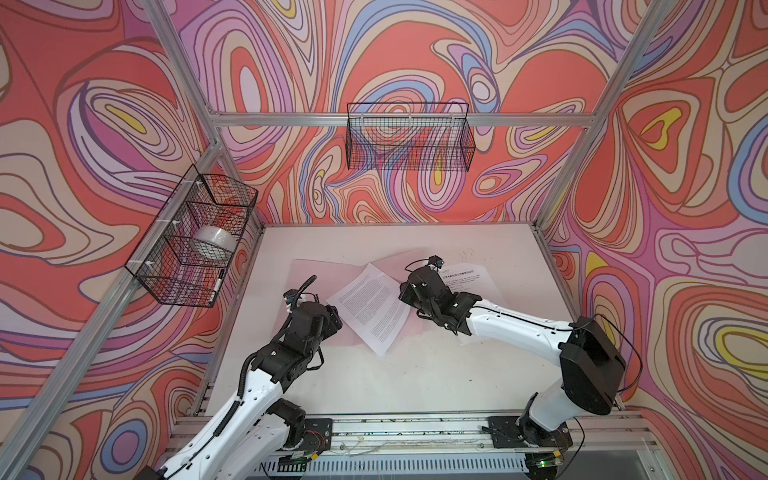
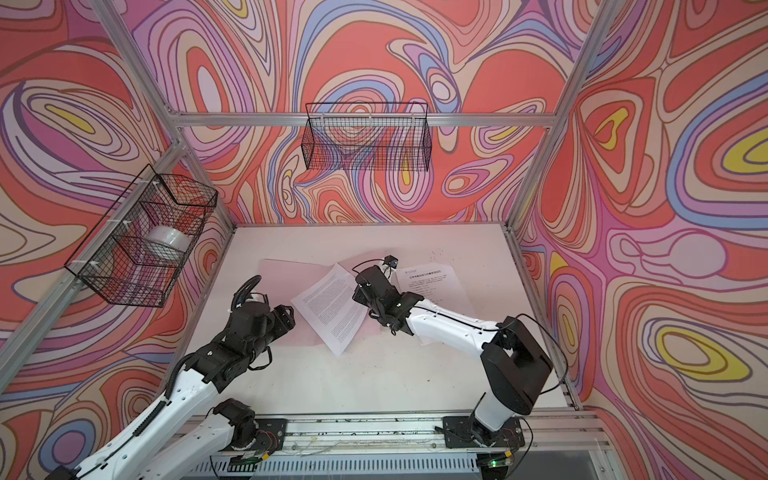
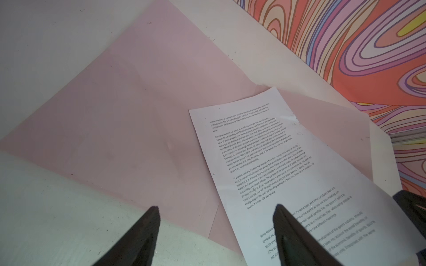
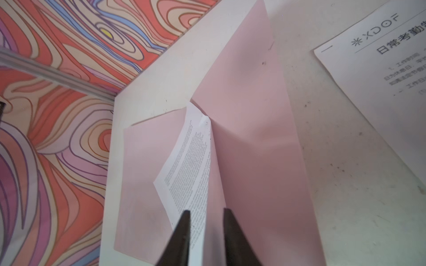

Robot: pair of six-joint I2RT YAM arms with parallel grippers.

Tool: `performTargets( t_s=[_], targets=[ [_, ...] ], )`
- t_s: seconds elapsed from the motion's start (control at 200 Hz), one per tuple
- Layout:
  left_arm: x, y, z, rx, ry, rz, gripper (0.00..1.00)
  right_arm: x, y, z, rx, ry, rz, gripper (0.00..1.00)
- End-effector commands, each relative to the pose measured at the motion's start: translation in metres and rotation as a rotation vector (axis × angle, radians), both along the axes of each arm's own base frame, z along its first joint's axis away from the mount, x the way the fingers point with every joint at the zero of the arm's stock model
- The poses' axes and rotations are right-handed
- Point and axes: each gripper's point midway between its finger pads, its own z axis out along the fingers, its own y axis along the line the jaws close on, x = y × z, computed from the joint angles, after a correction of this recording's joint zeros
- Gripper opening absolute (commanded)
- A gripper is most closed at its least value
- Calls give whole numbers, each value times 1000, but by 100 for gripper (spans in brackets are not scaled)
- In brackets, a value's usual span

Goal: Put the files into the folder

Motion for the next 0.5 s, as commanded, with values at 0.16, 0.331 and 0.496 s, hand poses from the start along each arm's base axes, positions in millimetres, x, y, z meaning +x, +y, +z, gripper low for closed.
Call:
performTargets(
  t_s=[0.16, 0.331, 0.496],
  targets=[
    [10, -2, 1, 14, -23, -10, 79, -12, -51, 59, -234, -115, 33, 60],
    [17, -7, 0, 21, -26, -32, 79, -8, -77, 49, -117, -51, 95, 59],
    [23, -12, -1, 15, -25, -56, 79, -11, -53, 28, 2, -27, 267, 60]
  ],
)
